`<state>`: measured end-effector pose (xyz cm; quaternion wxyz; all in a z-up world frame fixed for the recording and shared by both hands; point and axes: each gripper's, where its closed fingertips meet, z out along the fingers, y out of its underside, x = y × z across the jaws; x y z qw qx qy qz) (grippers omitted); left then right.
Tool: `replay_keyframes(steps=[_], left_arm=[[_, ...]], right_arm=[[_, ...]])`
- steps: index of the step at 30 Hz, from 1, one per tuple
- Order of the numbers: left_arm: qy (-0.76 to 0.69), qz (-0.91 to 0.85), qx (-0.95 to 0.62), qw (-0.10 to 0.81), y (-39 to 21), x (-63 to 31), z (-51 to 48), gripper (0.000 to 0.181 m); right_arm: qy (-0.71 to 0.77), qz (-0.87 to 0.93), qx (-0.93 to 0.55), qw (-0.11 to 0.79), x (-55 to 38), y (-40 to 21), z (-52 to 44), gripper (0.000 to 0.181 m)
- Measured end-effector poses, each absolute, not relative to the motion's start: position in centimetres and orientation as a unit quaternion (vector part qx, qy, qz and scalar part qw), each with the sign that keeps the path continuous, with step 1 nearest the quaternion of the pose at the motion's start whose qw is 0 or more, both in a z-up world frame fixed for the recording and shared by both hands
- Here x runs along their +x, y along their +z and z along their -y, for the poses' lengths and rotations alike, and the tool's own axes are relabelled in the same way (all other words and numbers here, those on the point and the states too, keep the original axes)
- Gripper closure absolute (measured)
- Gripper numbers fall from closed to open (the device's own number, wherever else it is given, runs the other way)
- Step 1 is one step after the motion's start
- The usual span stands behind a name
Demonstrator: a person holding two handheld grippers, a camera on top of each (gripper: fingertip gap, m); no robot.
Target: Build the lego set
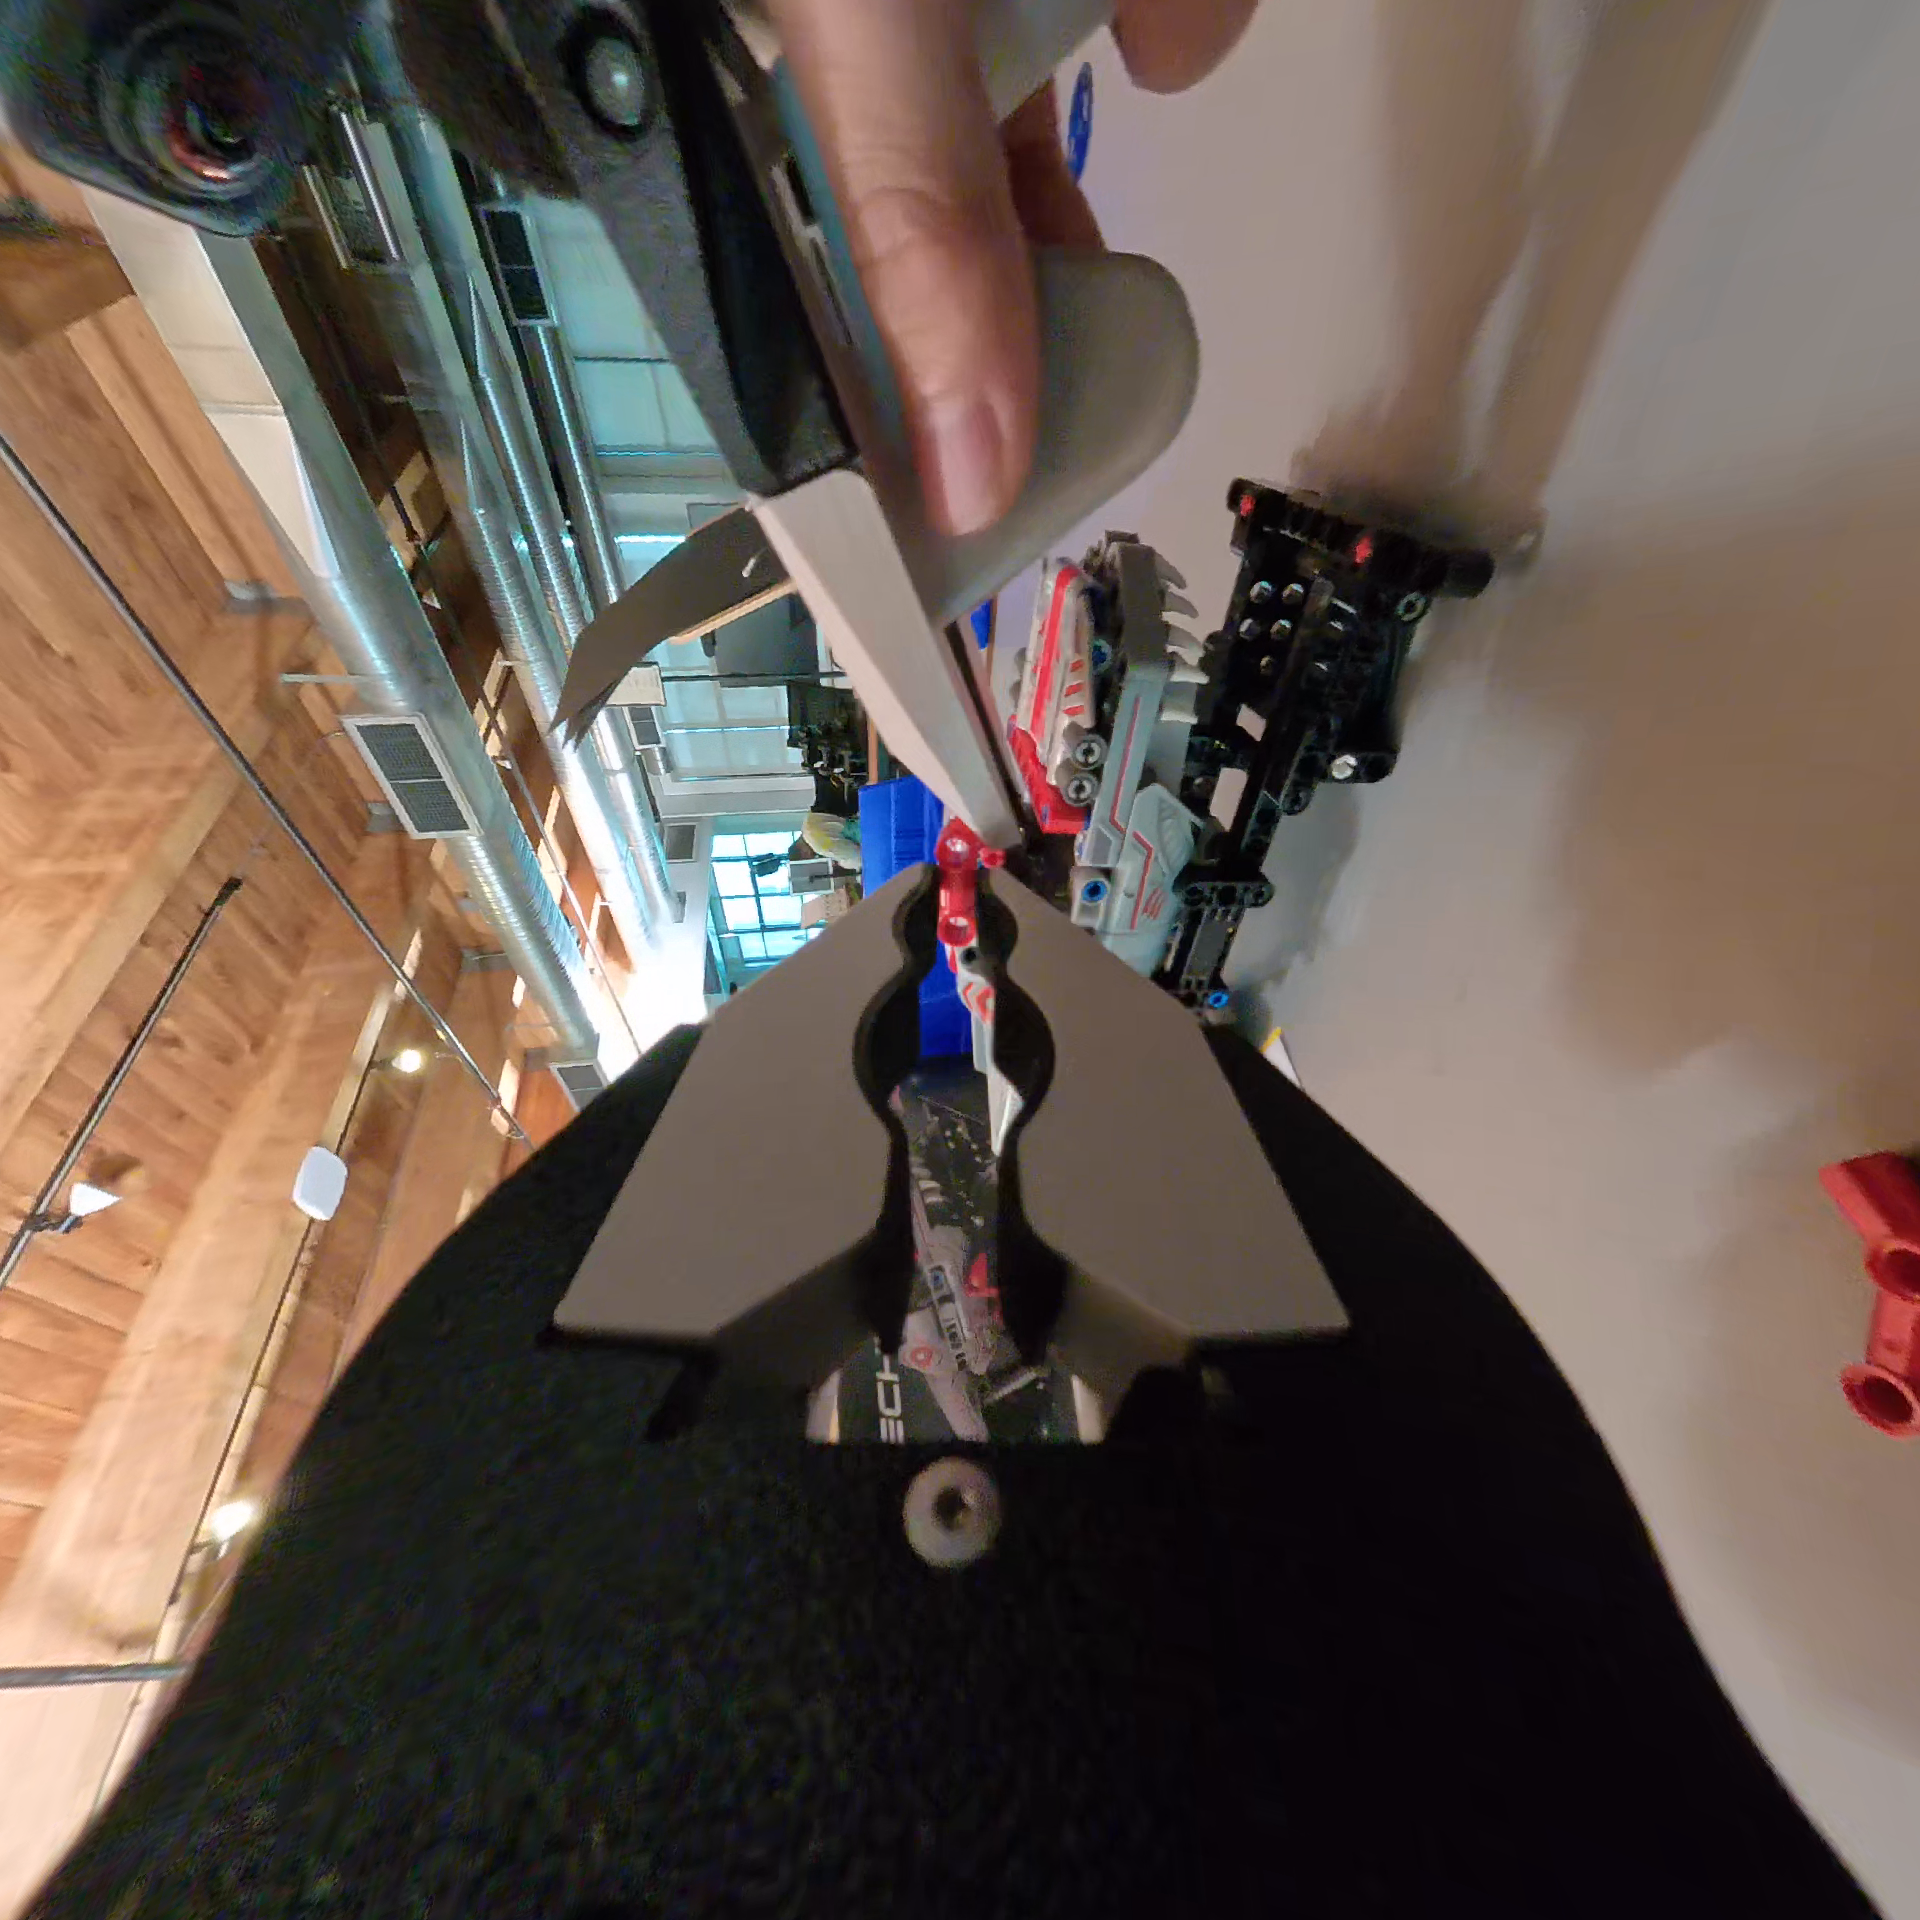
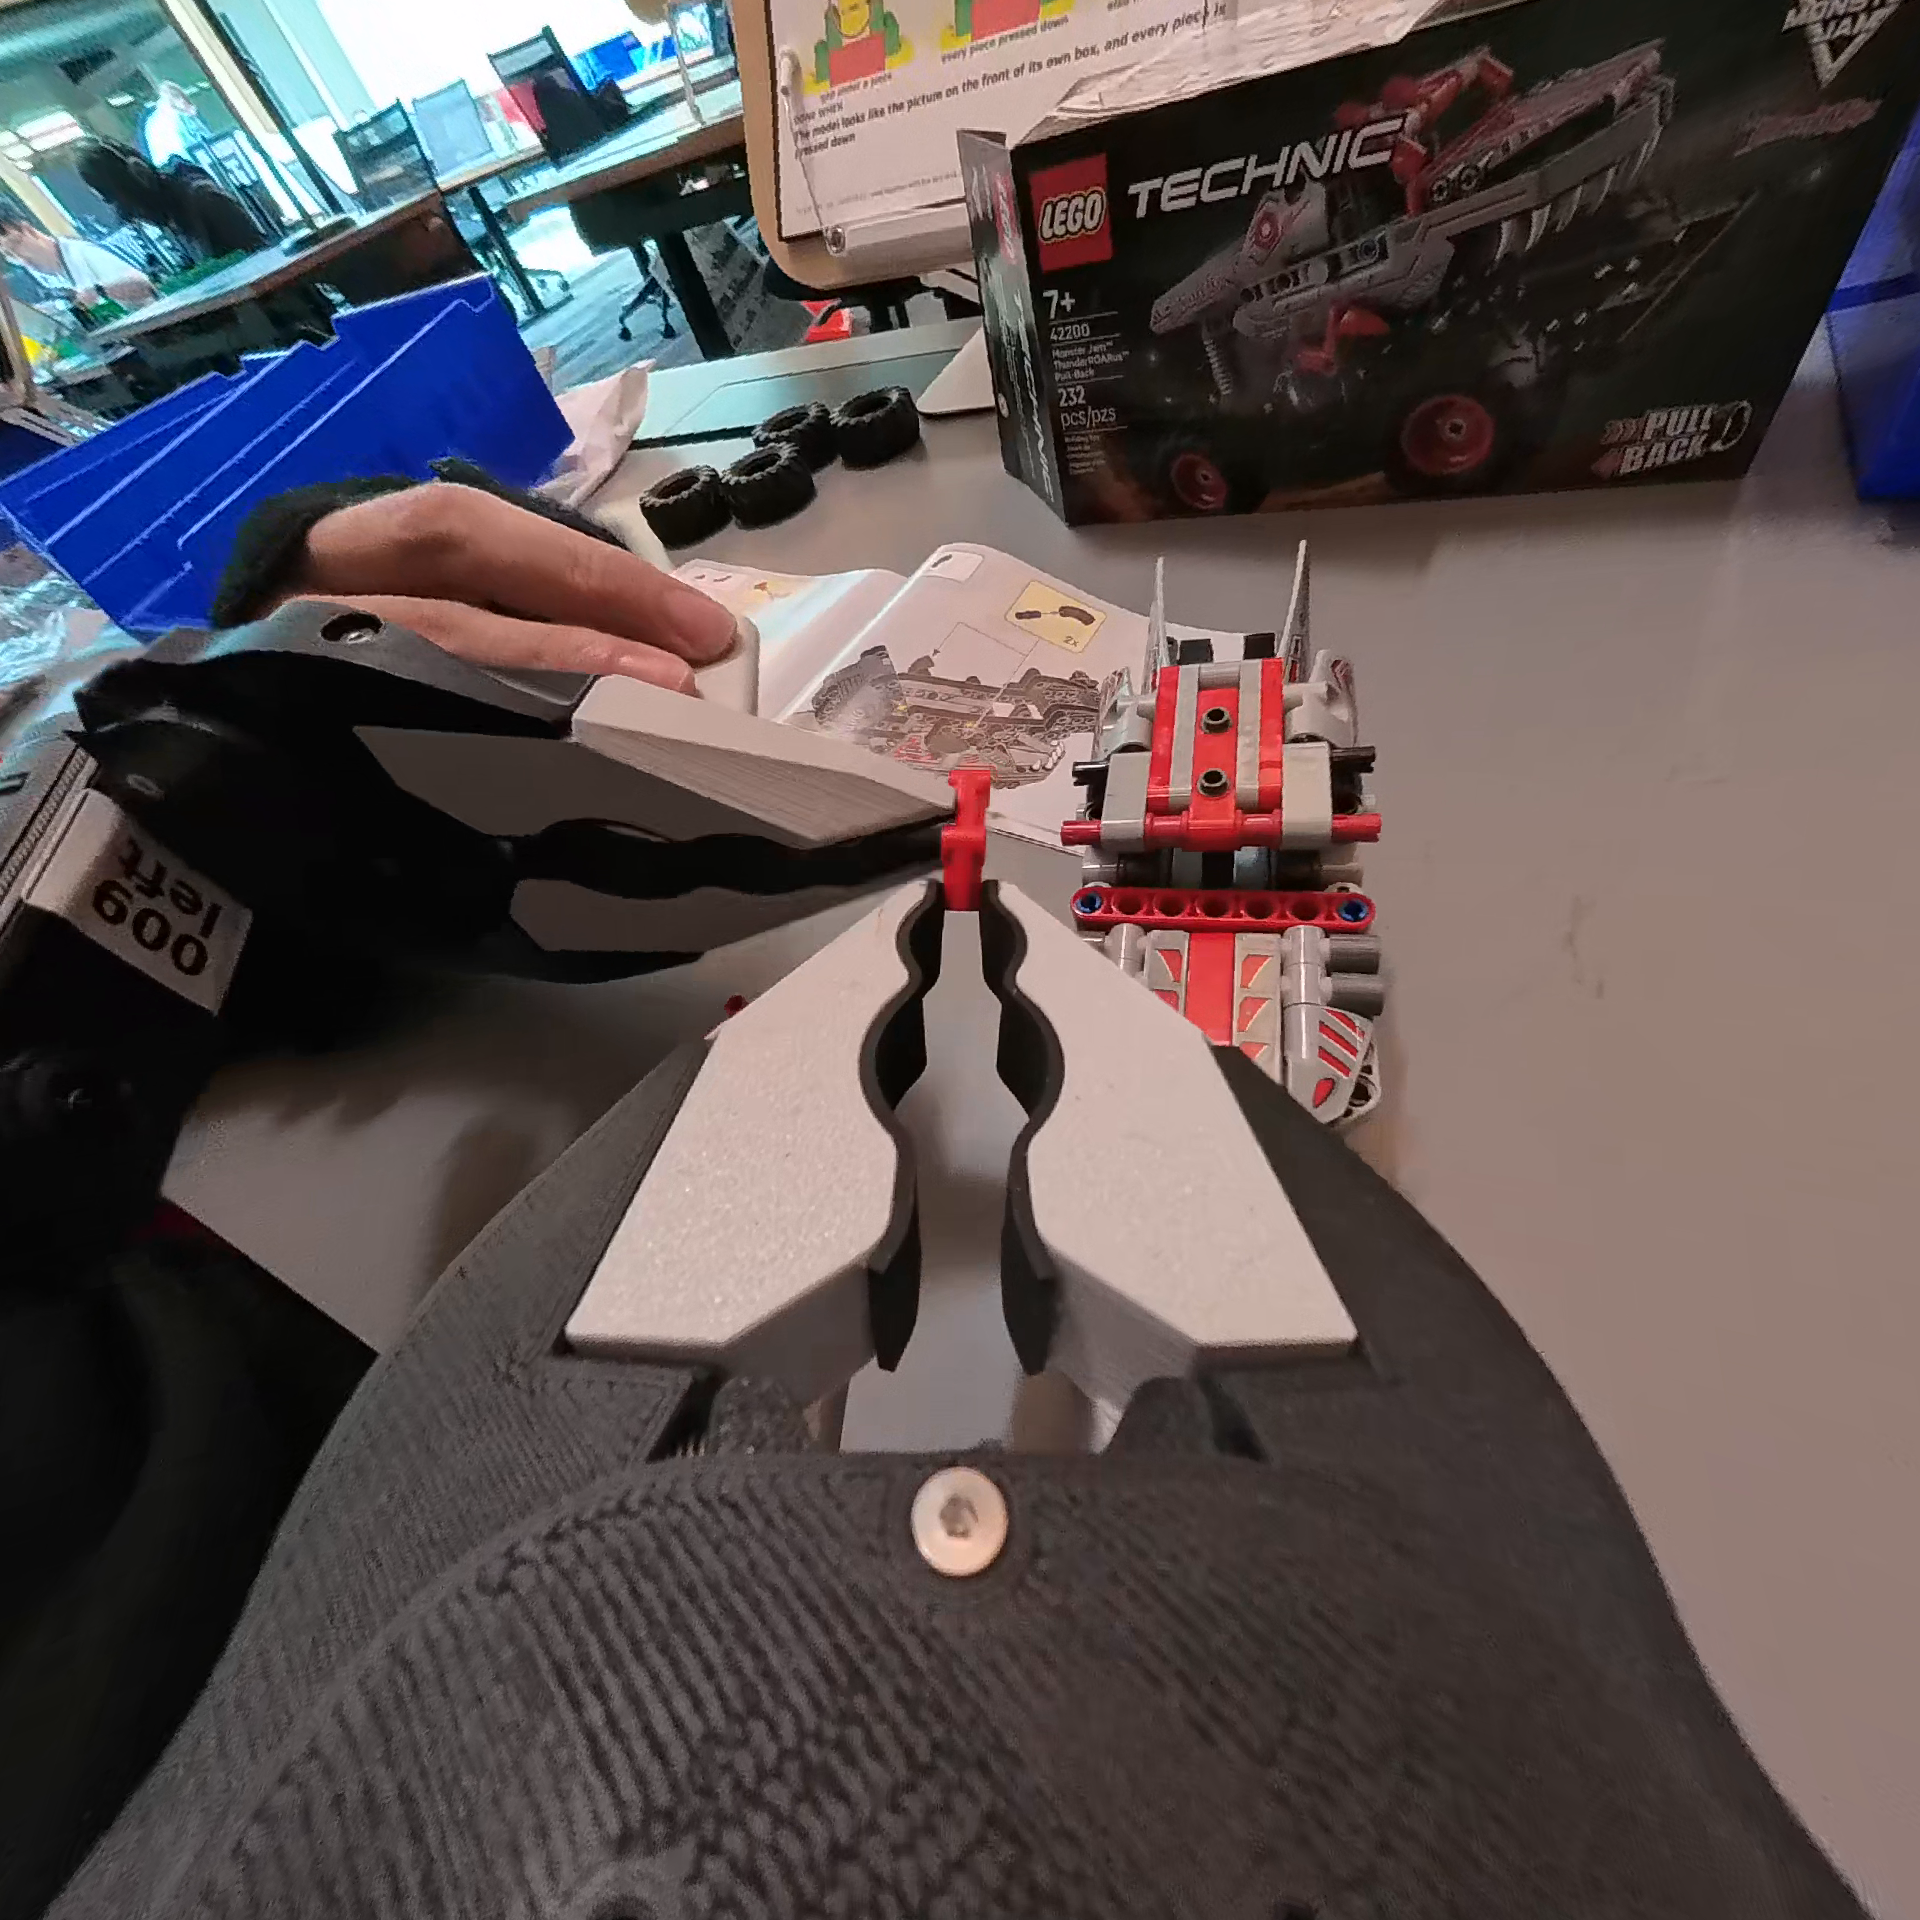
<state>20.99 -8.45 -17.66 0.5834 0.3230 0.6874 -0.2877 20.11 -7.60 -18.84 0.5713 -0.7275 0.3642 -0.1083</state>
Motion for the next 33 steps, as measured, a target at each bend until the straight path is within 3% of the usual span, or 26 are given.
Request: replay_keyframes(steps=[1, 27, 28, 33], left_arm=[[-0.290, -0.691, 0.322, 0.578, -17.7, 21.0, 8.5, 0.178], [-0.328, -0.701, 0.295, 0.560, -17.4, 21.2, 8.5, 0.177], [-0.333, -0.699, 0.292, 0.561, -17.3, 21.3, 8.5, 0.177], [-0.343, -0.673, 0.318, 0.573, -17.3, 22.3, 8.5, 0.178]], right_arm=[[-0.106, -0.364, -0.728, 0.571, 20.1, -18.9, 7.5, 0.176], [-0.117, -0.353, -0.730, 0.574, 20.0, -18.6, 7.3, 0.175], [-0.115, -0.350, -0.729, 0.577, 19.9, -18.3, 7.4, 0.173], [-0.198, -0.372, -0.726, 0.544, 22.3, -17.6, 10.6, 0.117]])
